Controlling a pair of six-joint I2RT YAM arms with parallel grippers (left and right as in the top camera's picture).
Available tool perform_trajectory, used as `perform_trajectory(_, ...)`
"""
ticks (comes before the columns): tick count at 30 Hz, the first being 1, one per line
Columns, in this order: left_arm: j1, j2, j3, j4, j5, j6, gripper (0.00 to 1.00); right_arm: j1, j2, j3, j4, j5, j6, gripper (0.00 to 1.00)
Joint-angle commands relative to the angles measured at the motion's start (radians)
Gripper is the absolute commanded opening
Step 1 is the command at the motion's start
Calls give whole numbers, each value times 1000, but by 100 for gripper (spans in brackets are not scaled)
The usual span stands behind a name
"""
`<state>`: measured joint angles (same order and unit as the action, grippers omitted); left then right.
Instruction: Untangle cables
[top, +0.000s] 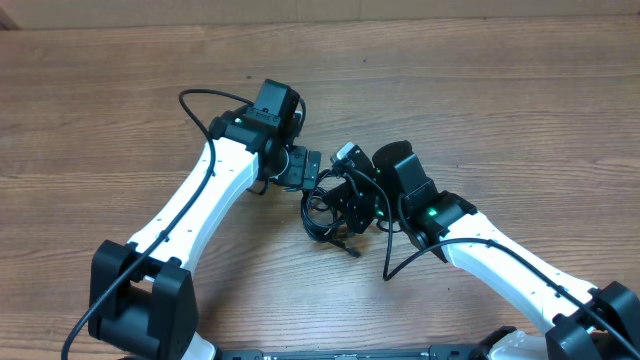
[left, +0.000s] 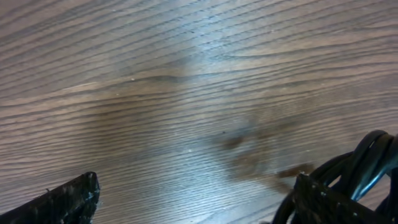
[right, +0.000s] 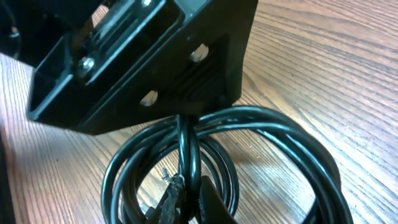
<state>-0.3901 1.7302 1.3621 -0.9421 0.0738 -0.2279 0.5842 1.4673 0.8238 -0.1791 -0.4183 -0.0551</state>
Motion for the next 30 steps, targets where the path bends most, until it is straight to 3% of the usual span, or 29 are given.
perform_trajectory(1, 1, 3, 14, -10, 66, 27, 99, 4, -27, 31, 22, 11, 6, 4)
perform_trajectory(7, -5, 3, 14, -58, 103, 146, 92, 3, -27, 31, 52, 26, 6, 4)
perform_trajectory(13, -5, 3, 14, -87, 103, 161, 89, 3, -27, 31, 88, 96, 63, 4)
perform_trajectory(25, -5, 3, 14, -83, 75, 156, 100, 3, -27, 30, -11, 111, 39, 4)
perform_trajectory(28, -5, 3, 14, -80, 29, 116, 100, 3, -26, 30, -67, 111, 1, 8)
perform_trajectory(30, -5, 3, 14, -73, 1, 77, 100, 3, -19, 29, -94, 111, -8, 21)
